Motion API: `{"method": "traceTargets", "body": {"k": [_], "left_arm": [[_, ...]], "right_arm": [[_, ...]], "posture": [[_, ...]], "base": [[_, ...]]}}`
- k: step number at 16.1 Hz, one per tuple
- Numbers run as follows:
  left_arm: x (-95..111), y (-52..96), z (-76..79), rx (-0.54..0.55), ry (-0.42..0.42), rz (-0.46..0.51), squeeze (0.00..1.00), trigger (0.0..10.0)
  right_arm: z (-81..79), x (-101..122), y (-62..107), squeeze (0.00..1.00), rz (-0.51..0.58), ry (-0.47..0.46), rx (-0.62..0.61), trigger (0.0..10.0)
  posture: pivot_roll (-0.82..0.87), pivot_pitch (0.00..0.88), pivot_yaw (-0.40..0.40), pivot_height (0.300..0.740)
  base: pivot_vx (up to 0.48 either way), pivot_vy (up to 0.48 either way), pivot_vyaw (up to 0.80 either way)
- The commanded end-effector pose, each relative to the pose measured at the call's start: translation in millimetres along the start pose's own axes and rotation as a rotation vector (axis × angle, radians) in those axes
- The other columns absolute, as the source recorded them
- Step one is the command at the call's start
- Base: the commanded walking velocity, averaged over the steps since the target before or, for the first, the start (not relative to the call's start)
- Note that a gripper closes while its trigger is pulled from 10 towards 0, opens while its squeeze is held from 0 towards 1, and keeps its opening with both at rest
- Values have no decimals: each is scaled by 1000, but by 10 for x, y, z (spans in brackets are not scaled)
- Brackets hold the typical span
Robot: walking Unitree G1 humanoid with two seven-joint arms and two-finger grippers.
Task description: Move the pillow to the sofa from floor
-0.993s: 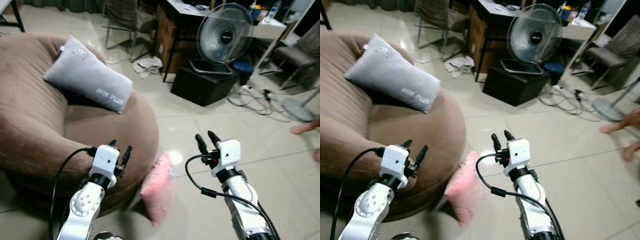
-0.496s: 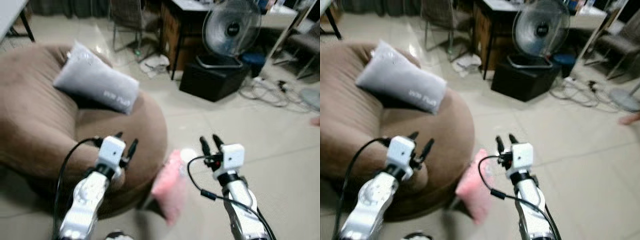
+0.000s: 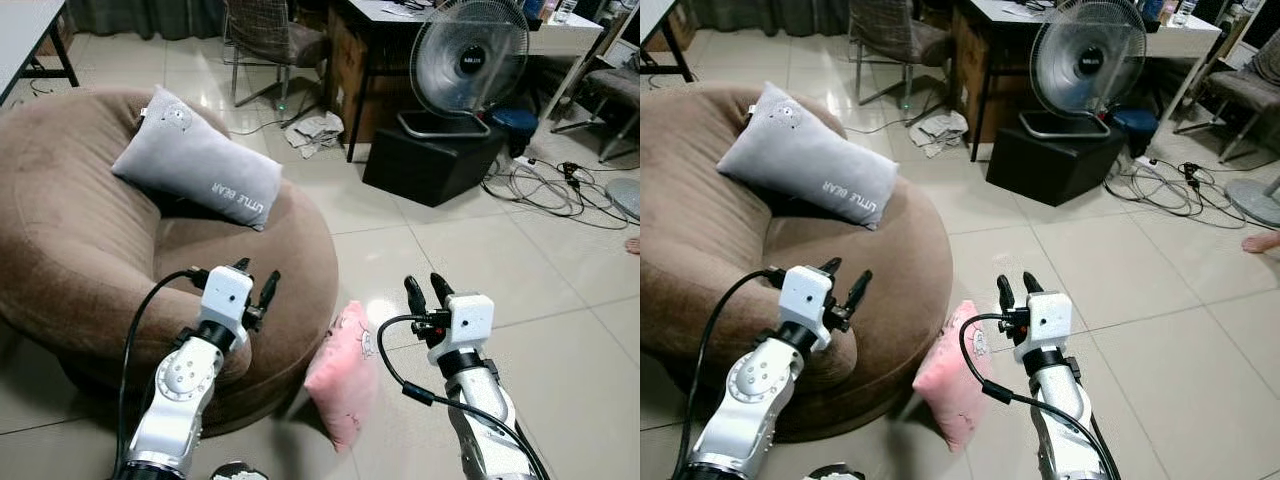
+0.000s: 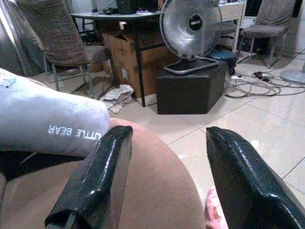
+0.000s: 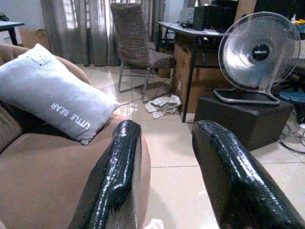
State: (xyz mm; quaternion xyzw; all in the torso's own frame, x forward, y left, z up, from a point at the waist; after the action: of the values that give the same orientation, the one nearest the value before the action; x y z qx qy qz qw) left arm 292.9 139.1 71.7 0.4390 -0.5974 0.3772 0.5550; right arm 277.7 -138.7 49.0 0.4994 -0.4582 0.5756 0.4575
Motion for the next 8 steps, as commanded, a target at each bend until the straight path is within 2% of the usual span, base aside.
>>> {"method": "traceTargets", "body": {"k": [1, 3, 4, 7, 8], "left_arm": [[-19, -17, 61, -12, 7, 0, 0, 10000], [-45, -24, 66, -9, 8, -5, 0, 10000], [-76, -38, 72, -11, 7, -11, 0, 10000], [-102, -64, 87, -15, 8, -15, 0, 10000], [-101, -76, 86, -18, 4, -10, 0, 10000]], "right_arm": [[59, 5, 25, 0, -6, 7, -11, 10000], [100, 59, 58, 0, 5, 26, -15, 10000], [210, 154, 116, 0, 23, 56, -35, 10000], [454, 244, 242, 0, 21, 107, -92, 10000], [599, 352, 341, 0, 26, 152, -120, 10000]], "posture": [[93, 2, -96, 740], [49, 0, -117, 740], [17, 0, -127, 740], [-51, 0, -146, 740], [-100, 0, -153, 740]], "base": [[0, 0, 0], [0, 0, 0], [0, 0, 0], [0, 0, 0], [0, 0, 0]]}}
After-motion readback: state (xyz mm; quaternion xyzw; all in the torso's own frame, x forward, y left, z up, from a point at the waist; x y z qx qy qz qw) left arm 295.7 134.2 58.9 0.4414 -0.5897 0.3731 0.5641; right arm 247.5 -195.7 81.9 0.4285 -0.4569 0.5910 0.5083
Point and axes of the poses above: a point about 5 cm out from each wrist's last joint towards the gripper, its own y axis pointing back from the gripper into the wrist, its own x axis along the axis of the wrist's last joint, z = x × y, the point moved 3 cm from there along -y, pointing out of the wrist towards the gripper, and after that the axes turned 5 degrees about y, right-handed, at the moved point
